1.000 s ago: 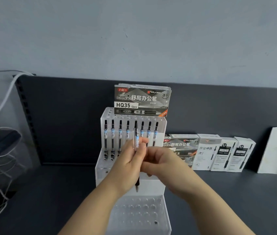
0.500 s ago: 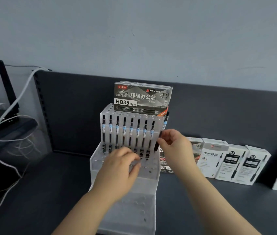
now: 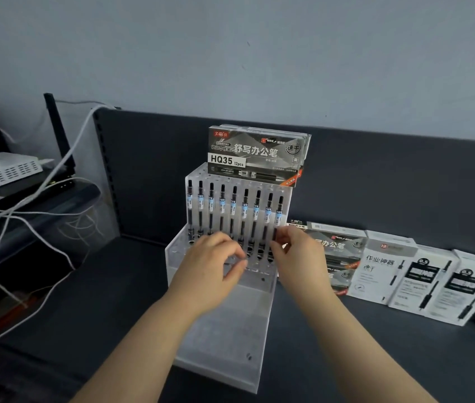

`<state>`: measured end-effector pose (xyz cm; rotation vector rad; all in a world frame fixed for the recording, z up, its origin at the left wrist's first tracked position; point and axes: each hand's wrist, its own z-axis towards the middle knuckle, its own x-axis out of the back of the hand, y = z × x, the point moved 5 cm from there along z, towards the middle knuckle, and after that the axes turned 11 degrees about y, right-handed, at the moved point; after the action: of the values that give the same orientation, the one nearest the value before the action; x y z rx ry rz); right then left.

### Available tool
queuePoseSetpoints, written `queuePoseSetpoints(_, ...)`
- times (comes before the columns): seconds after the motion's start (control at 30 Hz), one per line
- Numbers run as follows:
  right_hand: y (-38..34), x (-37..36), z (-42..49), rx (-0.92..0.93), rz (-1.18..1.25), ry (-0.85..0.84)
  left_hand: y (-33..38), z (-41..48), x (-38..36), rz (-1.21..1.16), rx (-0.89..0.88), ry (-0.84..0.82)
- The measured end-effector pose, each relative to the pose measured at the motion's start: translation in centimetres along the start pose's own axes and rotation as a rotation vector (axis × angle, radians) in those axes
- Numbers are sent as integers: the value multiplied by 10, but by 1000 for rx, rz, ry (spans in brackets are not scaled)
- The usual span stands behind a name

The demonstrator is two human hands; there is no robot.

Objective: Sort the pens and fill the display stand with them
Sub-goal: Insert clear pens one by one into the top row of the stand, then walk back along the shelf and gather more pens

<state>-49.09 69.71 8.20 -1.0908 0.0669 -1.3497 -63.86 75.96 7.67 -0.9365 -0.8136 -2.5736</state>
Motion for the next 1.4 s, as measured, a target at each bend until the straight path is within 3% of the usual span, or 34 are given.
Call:
queuePoseSetpoints(0.4, 16, 11, -25, -246, 102, 97, -12, -2, -6, -30, -55, 20)
queuePoseSetpoints(0.53, 44, 38, -66, -335, -27, 13, 3, -8, 1, -64, -45, 94)
queuePoseSetpoints(0.63, 70, 71, -94, -323, -238, -49, 54, -19, -9, -151, -161, 70)
queuePoseSetpoints(0.8, 112, 148, -145, -342, -474, -106, 154, -60, -71, -134, -360, -455)
queuePoseSetpoints(0.93, 162, 235, -193, -415, -630, -76, 230, -97, -120, -30, -493, -692)
queuePoseSetpoints(1.4, 334, 557, -301, -476, -781, 58, 576, -203, -255, -45, -661, -777)
